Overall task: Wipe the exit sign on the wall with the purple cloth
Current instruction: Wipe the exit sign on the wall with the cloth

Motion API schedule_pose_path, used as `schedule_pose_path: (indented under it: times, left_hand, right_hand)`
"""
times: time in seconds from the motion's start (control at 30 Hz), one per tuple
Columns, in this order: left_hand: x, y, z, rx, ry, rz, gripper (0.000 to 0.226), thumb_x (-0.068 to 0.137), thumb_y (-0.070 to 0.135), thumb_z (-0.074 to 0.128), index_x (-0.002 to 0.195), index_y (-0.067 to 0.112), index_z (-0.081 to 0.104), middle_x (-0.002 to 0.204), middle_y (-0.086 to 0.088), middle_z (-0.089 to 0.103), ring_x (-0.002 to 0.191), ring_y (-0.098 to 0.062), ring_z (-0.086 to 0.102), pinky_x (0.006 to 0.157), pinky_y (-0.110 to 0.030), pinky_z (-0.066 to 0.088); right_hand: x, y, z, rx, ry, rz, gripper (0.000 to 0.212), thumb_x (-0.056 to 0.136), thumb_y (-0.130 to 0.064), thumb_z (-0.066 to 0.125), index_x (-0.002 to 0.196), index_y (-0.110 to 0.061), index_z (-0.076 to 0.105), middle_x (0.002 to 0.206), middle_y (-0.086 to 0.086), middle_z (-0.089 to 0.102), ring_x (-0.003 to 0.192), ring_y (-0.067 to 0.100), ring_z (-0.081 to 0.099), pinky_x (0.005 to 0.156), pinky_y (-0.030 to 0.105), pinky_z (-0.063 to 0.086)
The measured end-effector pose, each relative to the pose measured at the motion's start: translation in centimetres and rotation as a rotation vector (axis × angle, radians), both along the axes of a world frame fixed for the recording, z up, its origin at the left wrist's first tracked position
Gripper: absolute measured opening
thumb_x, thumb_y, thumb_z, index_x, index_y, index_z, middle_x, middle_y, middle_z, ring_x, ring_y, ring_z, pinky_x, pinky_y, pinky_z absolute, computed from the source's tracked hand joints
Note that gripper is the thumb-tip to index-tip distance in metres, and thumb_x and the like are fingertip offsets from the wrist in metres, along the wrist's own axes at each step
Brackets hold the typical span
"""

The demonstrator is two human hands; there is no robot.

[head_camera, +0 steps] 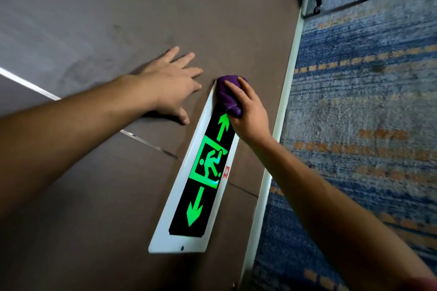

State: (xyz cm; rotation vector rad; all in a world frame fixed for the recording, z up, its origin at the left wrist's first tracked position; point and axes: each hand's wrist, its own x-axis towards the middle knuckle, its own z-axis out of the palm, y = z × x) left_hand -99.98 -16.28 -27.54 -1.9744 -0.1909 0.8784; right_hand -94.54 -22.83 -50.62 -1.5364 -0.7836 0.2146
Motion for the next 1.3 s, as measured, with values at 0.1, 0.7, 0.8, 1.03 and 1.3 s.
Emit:
schedule_pose_path:
  times: [0.1, 0.7, 0.8, 1.03, 1.3]
  left_hand:
    - [0.4, -0.2, -0.2, 0.013, 0.01, 0.003, 0.1, 0.076, 0.081, 0.06, 0.158, 0.031, 0.031, 0.171, -0.001, 0.014, 0.158, -0.03, -0.005, 0.126, -0.056, -0.002]
    - [-0.9, 0.0, -1.0, 0.066, -0.028, -0.045, 0.102, 0.078, 0.08, 0.058, 0.159, 0.026, 0.03, 0.17, 0.0, 0.017, 0.158, -0.032, -0.003, 0.123, -0.063, -0.001]
    - [-1.3, -0.1, -0.9, 0.078, -0.024, -0.057, 0.103, 0.079, 0.081, 0.056, 0.16, 0.024, 0.027, 0.17, 0.0, 0.016, 0.158, -0.031, -0.002, 0.124, -0.062, 0.0]
    - [-1.6, 0.3, -0.6, 0.052, -0.025, -0.072, 0.105, 0.076, 0.087, 0.05, 0.16, 0.029, 0.024, 0.172, 0.001, 0.01, 0.158, -0.03, -0.005, 0.126, -0.057, -0.002]
    - [-2.1, 0.5, -0.7, 0.049, -0.032, -0.102, 0.103, 0.079, 0.084, 0.05, 0.16, 0.027, 0.026, 0.171, -0.001, 0.013, 0.158, -0.031, -0.002, 0.126, -0.056, -0.001]
  right_hand:
    - [-1.1, -0.4, -1.4, 0.009, 0.017, -0.029, 0.066, 0.093, -0.016, 0.072, 0.151, -0.035, 0.048, 0.166, 0.0, 0.036, 0.148, 0.027, 0.041, 0.112, 0.045, 0.047]
    - [1.0, -4.4, -2.9, -0.018, 0.595, -0.04, 0.078, 0.074, -0.016, 0.073, 0.147, -0.024, 0.044, 0.124, 0.0, 0.066, 0.105, 0.023, 0.069, 0.096, 0.047, 0.06]
    - [1.7, -4.3, -1.7, 0.103, 0.704, 0.024, 0.066, 0.071, -0.023, 0.077, 0.133, -0.026, 0.056, 0.113, -0.004, 0.067, 0.101, 0.017, 0.069, 0.087, 0.038, 0.063]
    - [0.5, -2.0, 0.6, 0.067, 0.52, -0.008, 0.06, 0.089, 0.0, 0.066, 0.144, -0.021, 0.052, 0.138, 0.003, 0.062, 0.124, 0.023, 0.061, 0.11, 0.045, 0.051]
    - [-1.0, -0.5, -0.2, 0.068, 0.566, 0.045, 0.07, 0.089, -0.013, 0.07, 0.152, -0.028, 0.042, 0.143, 0.001, 0.059, 0.122, 0.021, 0.062, 0.107, 0.045, 0.053]
